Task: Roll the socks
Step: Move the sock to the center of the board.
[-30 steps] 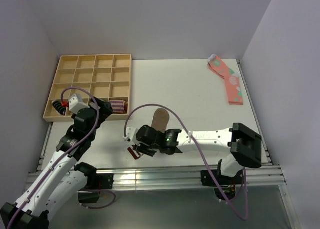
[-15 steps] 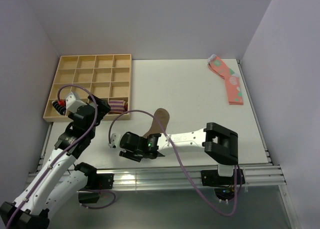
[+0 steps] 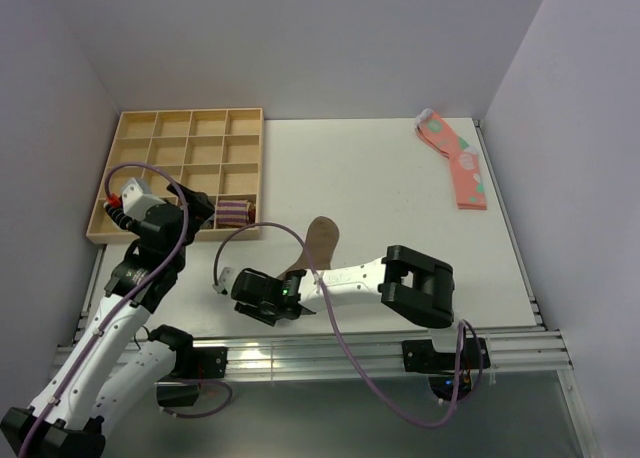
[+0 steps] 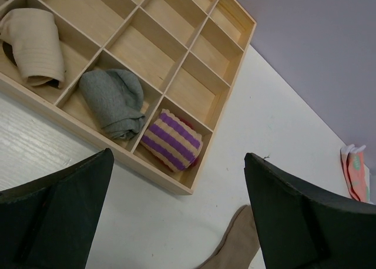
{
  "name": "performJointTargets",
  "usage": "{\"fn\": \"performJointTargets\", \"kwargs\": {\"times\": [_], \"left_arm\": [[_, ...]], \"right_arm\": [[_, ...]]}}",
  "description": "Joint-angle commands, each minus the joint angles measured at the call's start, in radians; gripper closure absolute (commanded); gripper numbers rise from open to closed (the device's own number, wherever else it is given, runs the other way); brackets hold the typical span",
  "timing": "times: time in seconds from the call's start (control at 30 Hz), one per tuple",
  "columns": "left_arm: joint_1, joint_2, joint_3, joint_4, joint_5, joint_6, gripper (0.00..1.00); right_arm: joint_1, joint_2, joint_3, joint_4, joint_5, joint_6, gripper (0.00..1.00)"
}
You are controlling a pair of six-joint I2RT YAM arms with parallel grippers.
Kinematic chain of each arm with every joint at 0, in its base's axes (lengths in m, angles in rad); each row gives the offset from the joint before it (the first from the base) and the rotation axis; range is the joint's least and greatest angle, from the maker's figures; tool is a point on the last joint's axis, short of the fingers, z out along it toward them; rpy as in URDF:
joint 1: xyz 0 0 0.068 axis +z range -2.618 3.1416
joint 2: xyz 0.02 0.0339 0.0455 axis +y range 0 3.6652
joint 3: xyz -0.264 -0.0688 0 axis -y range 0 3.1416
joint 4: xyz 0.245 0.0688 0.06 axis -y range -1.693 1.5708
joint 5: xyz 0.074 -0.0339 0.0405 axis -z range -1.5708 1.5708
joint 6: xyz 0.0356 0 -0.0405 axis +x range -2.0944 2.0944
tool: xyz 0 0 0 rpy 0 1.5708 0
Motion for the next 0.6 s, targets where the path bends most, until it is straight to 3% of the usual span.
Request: {"fn": "performJointTargets", "kwargs": {"times": [0.0,0.13,0.47,0.57], "left_arm": [[0.016,-0.008,0.025,0.011,0.024,0.030,0.00],[0.027,-0.007,0.011,0.020,0.044,0.033,0.00],[0.028,0.024,-0.038,0.083,0.100,0.024,0.03],[0.028,0.041,-0.063,0.129,0.143,0.030,0.07]], "right_arm": [[0.002,0.032,0.033,-0.007,0.004,0.018,0.56],[-0.036,-0.001,-0.022,0.000,-0.032,-0.028,0.57],[-0.195,-0.142,-0.196,0.022,-0.178,-0.264,0.74],[-0.246,-0.203,-0.236,0.002,-0.245,-0.336,0.75]]}}
